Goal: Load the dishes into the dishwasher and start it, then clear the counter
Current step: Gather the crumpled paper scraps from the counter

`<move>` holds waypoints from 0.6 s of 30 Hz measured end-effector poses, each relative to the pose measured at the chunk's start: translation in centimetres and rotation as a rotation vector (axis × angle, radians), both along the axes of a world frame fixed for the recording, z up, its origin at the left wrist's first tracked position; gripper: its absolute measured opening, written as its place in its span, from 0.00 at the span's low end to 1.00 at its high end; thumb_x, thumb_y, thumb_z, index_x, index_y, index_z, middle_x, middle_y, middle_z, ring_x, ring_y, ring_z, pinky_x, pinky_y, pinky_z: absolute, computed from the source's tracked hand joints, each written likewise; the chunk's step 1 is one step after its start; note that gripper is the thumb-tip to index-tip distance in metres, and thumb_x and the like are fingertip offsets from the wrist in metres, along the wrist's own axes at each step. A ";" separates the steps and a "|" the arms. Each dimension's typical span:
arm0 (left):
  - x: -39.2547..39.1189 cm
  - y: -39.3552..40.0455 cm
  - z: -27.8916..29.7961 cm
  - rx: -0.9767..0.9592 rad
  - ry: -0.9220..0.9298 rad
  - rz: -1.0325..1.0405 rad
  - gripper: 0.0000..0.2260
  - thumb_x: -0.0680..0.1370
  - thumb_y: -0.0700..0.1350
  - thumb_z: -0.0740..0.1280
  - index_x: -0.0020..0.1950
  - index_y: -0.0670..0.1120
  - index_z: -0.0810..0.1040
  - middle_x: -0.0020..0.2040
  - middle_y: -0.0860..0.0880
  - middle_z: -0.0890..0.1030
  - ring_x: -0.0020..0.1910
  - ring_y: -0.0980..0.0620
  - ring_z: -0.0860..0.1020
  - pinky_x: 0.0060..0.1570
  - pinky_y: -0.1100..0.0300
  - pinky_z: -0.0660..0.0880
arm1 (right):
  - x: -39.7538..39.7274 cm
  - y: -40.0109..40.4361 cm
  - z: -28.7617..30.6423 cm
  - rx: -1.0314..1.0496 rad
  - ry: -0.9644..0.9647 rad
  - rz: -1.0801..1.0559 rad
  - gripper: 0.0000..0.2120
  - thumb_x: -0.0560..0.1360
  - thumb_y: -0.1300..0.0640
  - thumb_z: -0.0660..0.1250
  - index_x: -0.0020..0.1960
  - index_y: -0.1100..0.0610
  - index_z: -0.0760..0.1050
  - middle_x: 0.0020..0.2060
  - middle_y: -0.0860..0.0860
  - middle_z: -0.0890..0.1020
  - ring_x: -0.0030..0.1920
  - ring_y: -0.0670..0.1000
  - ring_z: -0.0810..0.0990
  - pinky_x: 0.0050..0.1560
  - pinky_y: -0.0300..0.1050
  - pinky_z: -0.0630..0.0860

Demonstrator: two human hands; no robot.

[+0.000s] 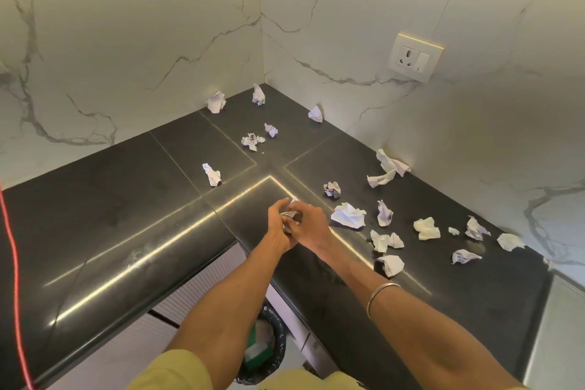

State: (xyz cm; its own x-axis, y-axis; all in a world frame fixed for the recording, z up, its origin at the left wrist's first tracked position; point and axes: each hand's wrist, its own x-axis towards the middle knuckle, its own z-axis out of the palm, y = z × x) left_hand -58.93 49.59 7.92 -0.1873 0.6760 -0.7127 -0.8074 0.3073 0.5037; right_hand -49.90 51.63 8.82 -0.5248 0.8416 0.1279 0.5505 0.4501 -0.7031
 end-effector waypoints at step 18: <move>-0.4 0.4 -2.6 -0.099 -0.040 0.015 0.10 0.78 0.44 0.66 0.37 0.43 0.72 0.27 0.48 0.71 0.17 0.59 0.64 0.14 0.69 0.56 | 7.5 5.4 -2.3 0.103 -0.375 -0.308 0.25 0.73 0.60 0.70 0.69 0.55 0.71 0.66 0.55 0.75 0.69 0.56 0.66 0.65 0.47 0.69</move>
State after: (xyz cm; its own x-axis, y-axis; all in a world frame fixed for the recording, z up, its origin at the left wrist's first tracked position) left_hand -59.32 49.95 5.29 -0.1669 0.5993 -0.7829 -0.8312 0.3416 0.4387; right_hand -42.40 57.02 6.55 -0.2795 0.9577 0.0685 0.8754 0.2834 -0.3916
